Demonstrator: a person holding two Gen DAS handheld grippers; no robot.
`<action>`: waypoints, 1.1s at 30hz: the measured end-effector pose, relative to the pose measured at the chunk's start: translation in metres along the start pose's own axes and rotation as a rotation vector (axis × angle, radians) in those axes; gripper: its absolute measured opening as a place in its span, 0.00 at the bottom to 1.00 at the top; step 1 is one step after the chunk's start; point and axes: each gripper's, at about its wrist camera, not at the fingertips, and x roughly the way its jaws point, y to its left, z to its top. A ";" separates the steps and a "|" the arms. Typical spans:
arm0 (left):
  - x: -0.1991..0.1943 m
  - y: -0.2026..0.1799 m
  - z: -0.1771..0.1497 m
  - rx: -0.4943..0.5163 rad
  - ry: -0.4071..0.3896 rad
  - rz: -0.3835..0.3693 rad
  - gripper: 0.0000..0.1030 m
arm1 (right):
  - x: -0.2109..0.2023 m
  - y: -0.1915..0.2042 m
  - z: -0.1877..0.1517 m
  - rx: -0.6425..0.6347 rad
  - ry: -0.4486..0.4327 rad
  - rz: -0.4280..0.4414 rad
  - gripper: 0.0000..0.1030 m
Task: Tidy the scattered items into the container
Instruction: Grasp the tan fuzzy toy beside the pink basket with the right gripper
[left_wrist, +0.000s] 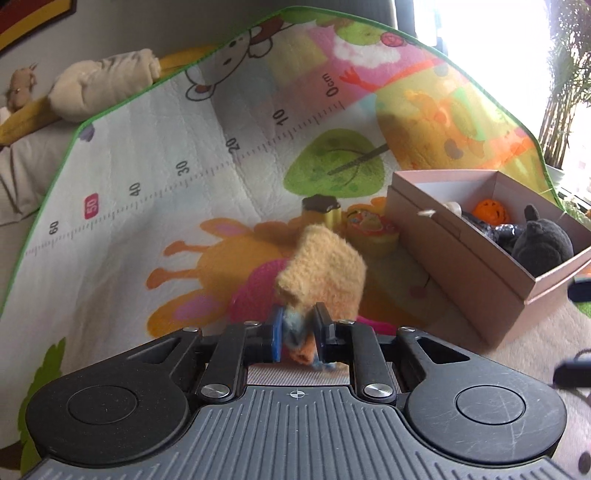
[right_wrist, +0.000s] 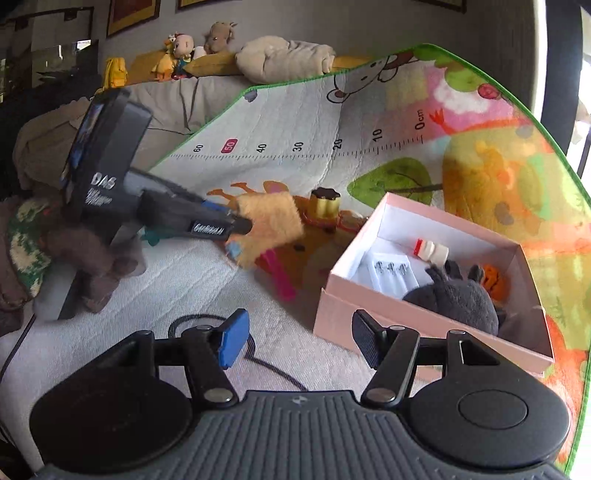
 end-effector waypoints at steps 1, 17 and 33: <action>-0.006 0.006 -0.004 -0.004 0.001 0.016 0.22 | 0.004 0.000 0.009 -0.004 0.001 0.011 0.60; -0.056 0.054 -0.038 -0.131 -0.018 -0.027 0.92 | 0.139 0.039 0.109 0.098 0.085 0.169 0.97; -0.071 0.041 -0.050 -0.105 0.048 -0.068 0.98 | 0.135 0.046 0.052 0.116 0.227 0.163 0.71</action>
